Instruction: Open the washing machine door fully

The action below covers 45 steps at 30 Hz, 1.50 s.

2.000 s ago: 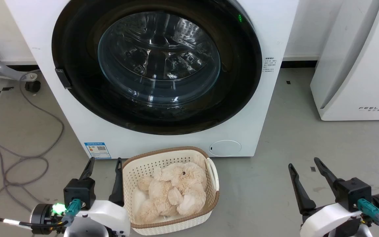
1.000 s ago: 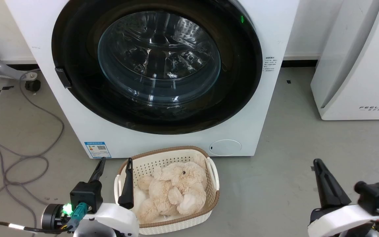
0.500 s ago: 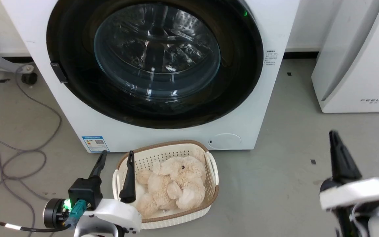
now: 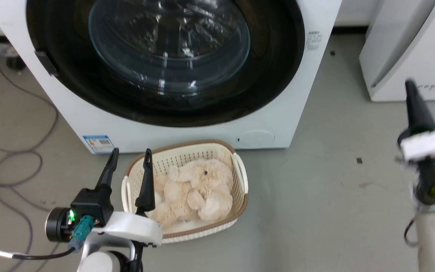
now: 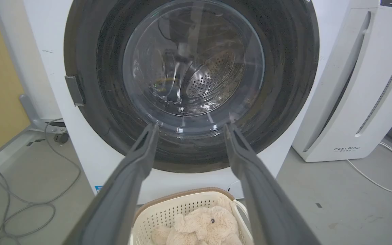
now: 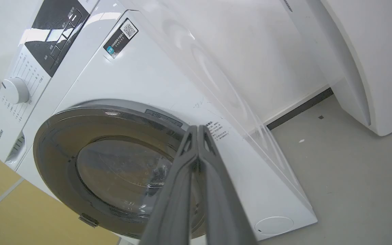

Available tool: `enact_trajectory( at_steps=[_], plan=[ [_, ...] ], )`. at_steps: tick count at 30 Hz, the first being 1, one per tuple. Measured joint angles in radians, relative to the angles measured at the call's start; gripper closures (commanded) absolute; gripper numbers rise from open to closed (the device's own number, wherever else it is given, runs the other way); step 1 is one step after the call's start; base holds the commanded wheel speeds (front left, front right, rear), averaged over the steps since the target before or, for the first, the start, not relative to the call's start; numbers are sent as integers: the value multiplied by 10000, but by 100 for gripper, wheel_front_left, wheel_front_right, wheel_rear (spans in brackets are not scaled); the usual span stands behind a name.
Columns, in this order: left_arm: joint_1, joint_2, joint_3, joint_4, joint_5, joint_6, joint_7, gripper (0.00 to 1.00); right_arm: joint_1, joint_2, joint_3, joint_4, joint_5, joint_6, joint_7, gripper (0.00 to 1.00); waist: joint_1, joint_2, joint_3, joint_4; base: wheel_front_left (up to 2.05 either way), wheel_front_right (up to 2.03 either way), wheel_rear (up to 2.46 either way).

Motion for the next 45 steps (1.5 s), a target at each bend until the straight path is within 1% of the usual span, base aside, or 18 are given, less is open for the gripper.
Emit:
enact_trajectory(
  at_steps=[8,16,20,25,31,37,45],
  plan=[
    [-490,-2,-79,-236,-59,2,-171,0,-2470,-564,36,1787,1306,0,995,100,1,0,768,3,0,0,0],
    [-849,-2,-272,-456,-136,84,-349,0,-4712,-863,627,3198,2063,0,2320,100,2,0,1397,99,0,0,0],
    [-1012,-2,-368,-533,-163,136,-426,0,-5684,-884,1080,3680,2255,0,2972,100,1,0,1650,145,0,0,0],
    [-1178,-2,-437,-608,-265,167,-522,0,-6807,-876,1576,4284,2368,0,3469,100,1,0,1947,200,0,0,0],
    [-1412,-2,-573,-702,-376,247,-654,0,-8297,-700,2182,5131,2679,0,4169,100,1,0,2393,249,0,0,0],
    [-1539,-2,-696,-763,-483,345,-788,0,-9228,-558,2679,5779,2922,0,4681,100,1,0,2742,287,0,0,0],
    [-1835,-2,-794,-825,-614,370,-966,0,-10411,-546,3101,6775,3315,-2,5072,100,1,0,3124,322,0,0,0]
  ],
)
